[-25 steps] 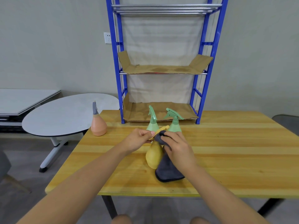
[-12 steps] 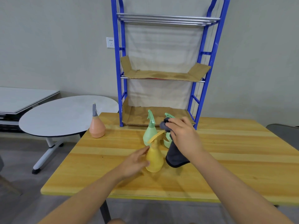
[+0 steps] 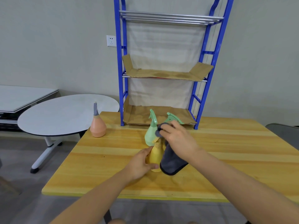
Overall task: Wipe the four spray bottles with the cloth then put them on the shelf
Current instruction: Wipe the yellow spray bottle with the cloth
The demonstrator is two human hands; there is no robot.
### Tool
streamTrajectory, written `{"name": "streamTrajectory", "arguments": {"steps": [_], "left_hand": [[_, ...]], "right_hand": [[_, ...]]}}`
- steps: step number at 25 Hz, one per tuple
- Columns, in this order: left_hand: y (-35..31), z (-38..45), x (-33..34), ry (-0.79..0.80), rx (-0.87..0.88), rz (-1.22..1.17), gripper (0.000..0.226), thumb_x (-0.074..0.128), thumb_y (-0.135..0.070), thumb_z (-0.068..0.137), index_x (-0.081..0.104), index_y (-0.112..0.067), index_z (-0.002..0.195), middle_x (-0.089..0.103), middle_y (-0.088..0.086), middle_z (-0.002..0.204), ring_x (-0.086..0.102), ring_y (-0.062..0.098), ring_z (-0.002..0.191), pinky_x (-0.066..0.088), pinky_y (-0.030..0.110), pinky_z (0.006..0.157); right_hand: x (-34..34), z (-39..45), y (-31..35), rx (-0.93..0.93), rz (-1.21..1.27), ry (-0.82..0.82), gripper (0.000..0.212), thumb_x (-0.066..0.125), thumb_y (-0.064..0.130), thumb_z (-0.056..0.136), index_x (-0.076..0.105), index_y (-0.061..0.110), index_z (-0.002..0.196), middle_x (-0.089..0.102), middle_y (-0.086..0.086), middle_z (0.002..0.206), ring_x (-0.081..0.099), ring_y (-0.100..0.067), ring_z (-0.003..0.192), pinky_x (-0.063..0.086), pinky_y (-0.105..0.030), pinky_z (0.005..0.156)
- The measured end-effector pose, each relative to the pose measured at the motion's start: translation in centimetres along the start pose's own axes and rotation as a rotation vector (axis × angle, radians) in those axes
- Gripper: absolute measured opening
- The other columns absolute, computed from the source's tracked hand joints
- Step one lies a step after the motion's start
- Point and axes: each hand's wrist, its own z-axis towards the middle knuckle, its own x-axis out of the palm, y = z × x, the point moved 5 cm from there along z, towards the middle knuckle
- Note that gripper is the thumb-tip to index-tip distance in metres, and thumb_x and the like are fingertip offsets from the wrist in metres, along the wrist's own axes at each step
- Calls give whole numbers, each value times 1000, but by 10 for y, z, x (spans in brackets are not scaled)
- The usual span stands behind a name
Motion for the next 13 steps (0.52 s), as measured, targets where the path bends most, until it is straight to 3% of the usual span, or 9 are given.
{"name": "streamTrajectory", "arguments": {"steps": [2,6,7,10,13], "left_hand": [[1,0,1,2,6,6,90,79,-50,80,34,-31,155,49,-15,145,46,6,132,40,31,113],[3,1,0,-3,15,13,85,79,-53,78,40,-32,150,55,-12,139,51,10,127,43,31,107],[3,2,0,3,9,-3,85,80,-52,78,40,-31,151,54,-12,140,51,10,128,43,32,108],[0,3,0,21,-37,-156,81,83,-45,77,43,-32,147,58,-12,137,56,8,125,48,37,108],[-4,4,-11,-6,-164,-450,77,84,-39,80,43,-24,144,61,-7,131,63,15,118,55,42,101]], "right_hand": [[-3,0,-15,98,24,-42,31,72,2,77,70,13,105,62,-1,114,51,-25,95,51,-34,76],[7,-6,13,-152,30,-9,30,63,-1,80,67,13,106,60,-1,114,49,-24,96,50,-34,81],[5,-8,11,-132,51,-21,32,67,0,79,68,14,107,61,1,116,49,-23,97,50,-33,82],[3,-14,-22,175,194,-89,36,76,3,76,72,19,109,63,7,119,49,-21,103,54,-32,81],[4,-36,-37,392,362,-155,29,72,4,84,74,20,109,65,9,119,51,-19,103,51,-31,85]]}}
